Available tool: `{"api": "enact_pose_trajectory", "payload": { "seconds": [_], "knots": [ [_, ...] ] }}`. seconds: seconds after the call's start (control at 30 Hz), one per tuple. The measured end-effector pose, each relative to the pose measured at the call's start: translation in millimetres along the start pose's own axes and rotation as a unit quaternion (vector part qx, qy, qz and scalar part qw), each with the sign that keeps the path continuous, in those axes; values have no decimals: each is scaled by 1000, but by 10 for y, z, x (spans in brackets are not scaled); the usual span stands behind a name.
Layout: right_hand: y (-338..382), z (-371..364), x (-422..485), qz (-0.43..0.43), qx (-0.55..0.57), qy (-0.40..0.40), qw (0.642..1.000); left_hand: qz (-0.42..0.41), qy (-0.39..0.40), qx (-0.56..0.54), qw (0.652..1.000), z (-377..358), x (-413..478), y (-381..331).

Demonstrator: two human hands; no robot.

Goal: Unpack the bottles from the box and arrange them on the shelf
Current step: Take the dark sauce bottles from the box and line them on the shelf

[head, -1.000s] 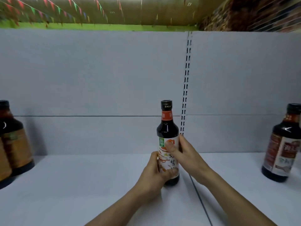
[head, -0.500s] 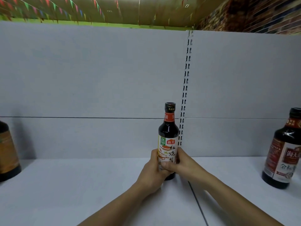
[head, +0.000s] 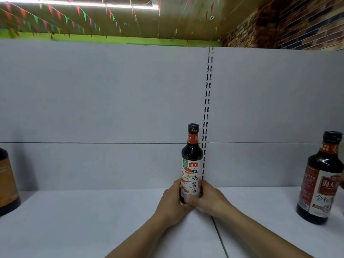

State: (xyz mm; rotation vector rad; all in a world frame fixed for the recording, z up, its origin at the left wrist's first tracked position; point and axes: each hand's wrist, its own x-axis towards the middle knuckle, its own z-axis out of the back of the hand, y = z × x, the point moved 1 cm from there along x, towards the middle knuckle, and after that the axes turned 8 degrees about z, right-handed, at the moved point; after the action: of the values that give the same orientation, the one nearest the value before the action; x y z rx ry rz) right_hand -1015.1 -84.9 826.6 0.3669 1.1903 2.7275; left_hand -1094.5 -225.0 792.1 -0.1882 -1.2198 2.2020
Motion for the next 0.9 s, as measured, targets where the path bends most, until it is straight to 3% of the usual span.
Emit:
{"api": "enact_pose_trajectory", "payload": {
  "seconds": [0.37,0.9],
  "knots": [
    [-170,-93,81,3,-1,-29,1000,22,-81,60,995,-130,-34,21],
    [-155,-76,-20,9,-21,-16,1000,54,-51,91,993,-62,-161,-112]
  ]
}}
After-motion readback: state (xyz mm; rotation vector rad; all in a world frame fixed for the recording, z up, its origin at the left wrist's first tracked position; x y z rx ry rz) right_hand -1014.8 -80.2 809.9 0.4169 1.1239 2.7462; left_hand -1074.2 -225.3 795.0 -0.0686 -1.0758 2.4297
